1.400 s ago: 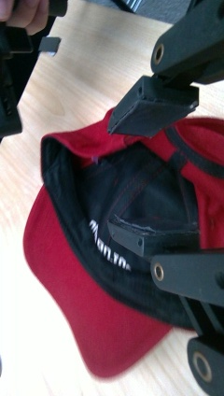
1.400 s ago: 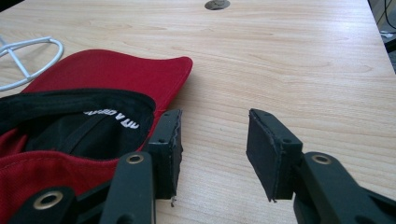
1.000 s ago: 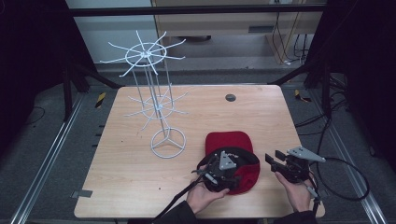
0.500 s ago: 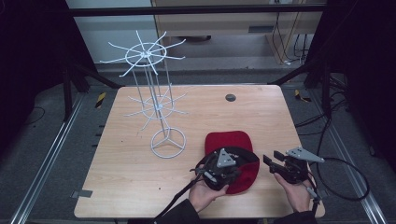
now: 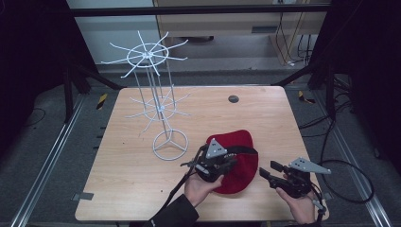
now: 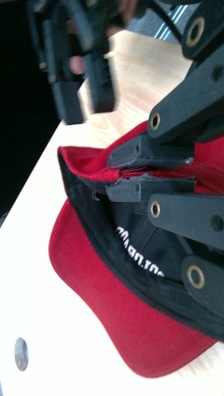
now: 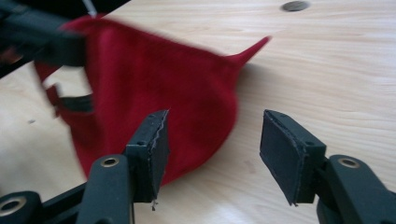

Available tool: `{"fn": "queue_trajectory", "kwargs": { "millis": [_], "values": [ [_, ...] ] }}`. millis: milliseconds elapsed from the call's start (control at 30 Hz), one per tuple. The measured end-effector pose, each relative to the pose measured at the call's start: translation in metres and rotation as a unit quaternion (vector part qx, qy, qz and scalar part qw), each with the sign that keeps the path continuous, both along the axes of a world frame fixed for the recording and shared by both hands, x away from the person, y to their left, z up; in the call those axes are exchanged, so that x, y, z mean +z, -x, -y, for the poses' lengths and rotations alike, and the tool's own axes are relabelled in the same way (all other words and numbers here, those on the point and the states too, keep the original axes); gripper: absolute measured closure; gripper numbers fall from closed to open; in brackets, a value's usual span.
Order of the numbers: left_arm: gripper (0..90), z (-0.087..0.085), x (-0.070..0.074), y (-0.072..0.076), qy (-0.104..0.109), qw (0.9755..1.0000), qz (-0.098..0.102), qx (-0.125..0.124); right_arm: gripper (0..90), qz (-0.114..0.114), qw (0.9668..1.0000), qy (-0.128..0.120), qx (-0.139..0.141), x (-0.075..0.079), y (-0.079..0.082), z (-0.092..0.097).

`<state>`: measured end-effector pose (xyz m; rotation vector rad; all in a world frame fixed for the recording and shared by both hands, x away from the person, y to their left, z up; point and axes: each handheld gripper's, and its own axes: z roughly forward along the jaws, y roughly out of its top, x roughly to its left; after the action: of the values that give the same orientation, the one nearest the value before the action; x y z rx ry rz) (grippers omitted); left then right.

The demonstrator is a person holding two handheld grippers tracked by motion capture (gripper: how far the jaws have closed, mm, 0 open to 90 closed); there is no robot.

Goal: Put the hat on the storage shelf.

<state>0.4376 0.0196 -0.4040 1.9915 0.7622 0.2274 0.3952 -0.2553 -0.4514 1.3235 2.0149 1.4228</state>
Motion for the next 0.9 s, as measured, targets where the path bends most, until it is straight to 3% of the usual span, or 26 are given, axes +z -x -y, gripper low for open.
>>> {"fn": "queue_trajectory", "kwargs": {
  "millis": [200, 567, 600, 667, 700, 733, 800, 900],
  "values": [
    [83.5, 0.000, 0.011, -0.007, 0.009, 0.9998, 0.010, 0.013, 37.8, -0.010, 0.9993, 0.006, 0.034, -0.005, 0.001, -0.016],
    [83.5, 0.002, 0.022, -0.011, 0.023, 0.9994, 0.016, 0.020, 36.1, -0.016, 0.9977, 0.013, 0.064, -0.010, -0.005, -0.039],
    [83.5, 0.004, 0.023, -0.011, 0.024, 0.9994, 0.018, 0.017, 38.6, -0.021, 0.9974, 0.019, 0.066, -0.010, -0.007, -0.043],
    [83.5, 0.007, 0.024, -0.009, 0.022, 0.9994, 0.023, 0.012, 55.3, -0.029, 0.9968, 0.031, 0.067, -0.010, -0.011, -0.048],
    [83.5, 0.009, 0.025, -0.008, 0.021, 0.9994, 0.025, 0.008, 59.4, -0.032, 0.9967, 0.029, 0.069, -0.010, -0.013, -0.048],
    [83.5, 0.011, 0.026, -0.007, 0.021, 0.9994, 0.027, 0.007, 72.2, -0.039, 0.9965, 0.028, 0.068, -0.009, -0.015, -0.048],
    [83.5, 0.012, 0.027, -0.006, 0.022, 0.9993, 0.028, 0.005, 85.6, -0.044, 0.9965, 0.025, 0.066, -0.007, -0.017, -0.047],
    [83.5, 0.013, 0.030, -0.004, 0.028, 0.9991, 0.032, -0.002, 88.2, -0.043, 0.9973, 0.024, 0.055, -0.003, -0.019, -0.043]
  ]
}}
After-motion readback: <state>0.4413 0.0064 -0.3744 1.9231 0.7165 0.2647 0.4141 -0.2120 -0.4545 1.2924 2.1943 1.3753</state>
